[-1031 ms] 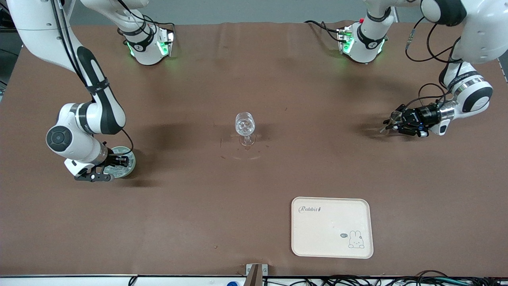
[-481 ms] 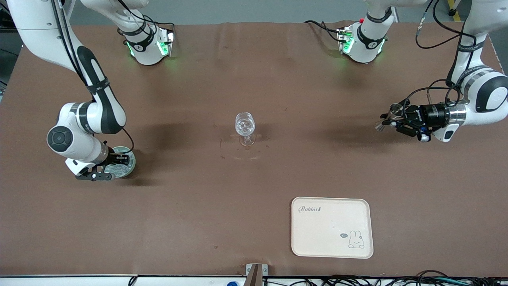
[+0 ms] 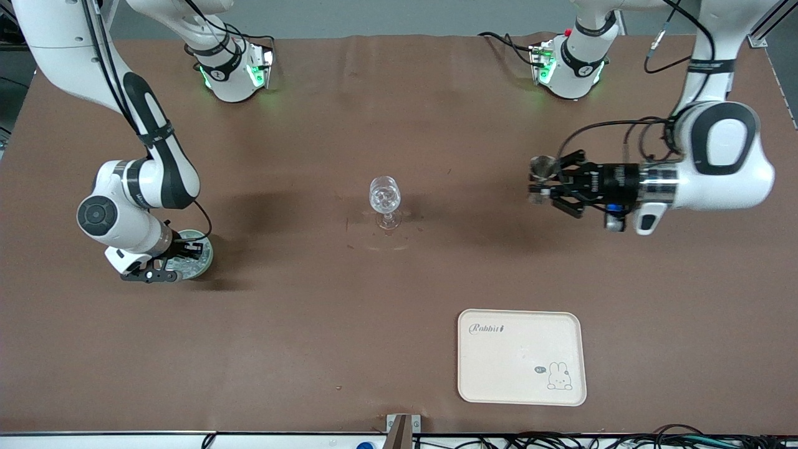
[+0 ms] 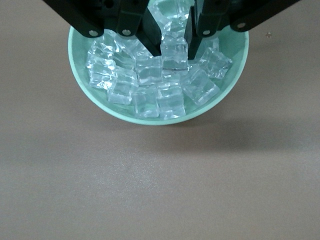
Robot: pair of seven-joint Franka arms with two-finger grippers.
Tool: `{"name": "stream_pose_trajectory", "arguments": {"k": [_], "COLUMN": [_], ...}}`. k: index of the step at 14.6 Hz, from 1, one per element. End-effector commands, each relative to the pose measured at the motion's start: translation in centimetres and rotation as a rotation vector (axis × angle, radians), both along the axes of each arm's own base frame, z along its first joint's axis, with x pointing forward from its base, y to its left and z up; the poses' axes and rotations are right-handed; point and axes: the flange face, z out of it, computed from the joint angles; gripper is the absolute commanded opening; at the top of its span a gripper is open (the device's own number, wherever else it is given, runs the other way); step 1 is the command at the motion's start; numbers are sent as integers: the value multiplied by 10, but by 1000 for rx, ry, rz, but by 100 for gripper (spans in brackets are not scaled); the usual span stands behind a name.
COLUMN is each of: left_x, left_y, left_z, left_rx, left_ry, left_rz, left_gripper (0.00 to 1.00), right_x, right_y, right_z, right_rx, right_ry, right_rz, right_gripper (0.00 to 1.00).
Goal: Pour wine and add ice with both arms
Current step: 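Lift the metal jigger with the left gripper and carry it to the glass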
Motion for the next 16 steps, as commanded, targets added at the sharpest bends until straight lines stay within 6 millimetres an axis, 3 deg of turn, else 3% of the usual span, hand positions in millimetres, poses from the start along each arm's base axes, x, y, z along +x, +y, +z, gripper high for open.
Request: {"name": "stream_pose_trajectory", "arguments": {"k": [1, 4, 9, 11, 16], "left_x": [-11, -23, -39, -42, -38], "left_y": [-42, -96, -159, -189, -232], "left_z": [-4, -12, -41, -51, -69], "left_rx": [60, 117, 192, 209, 230], "left_ry": [-19, -38, -40, -34, -38], "left_rz": [-53, -51, 3, 33, 98], "left_gripper": [0, 0, 0, 0, 0], "right_x": [1, 9, 28, 36, 57], "right_y": [2, 6, 7, 6, 5], "right_z": [8, 24, 67, 100, 222], "right_rx": [-3, -4, -10, -11, -18], "right_ry": [23, 65, 115, 118, 101], "right_rz": [-12, -28, -37, -41, -55], "right_gripper": [11, 9, 8, 6, 6]}}
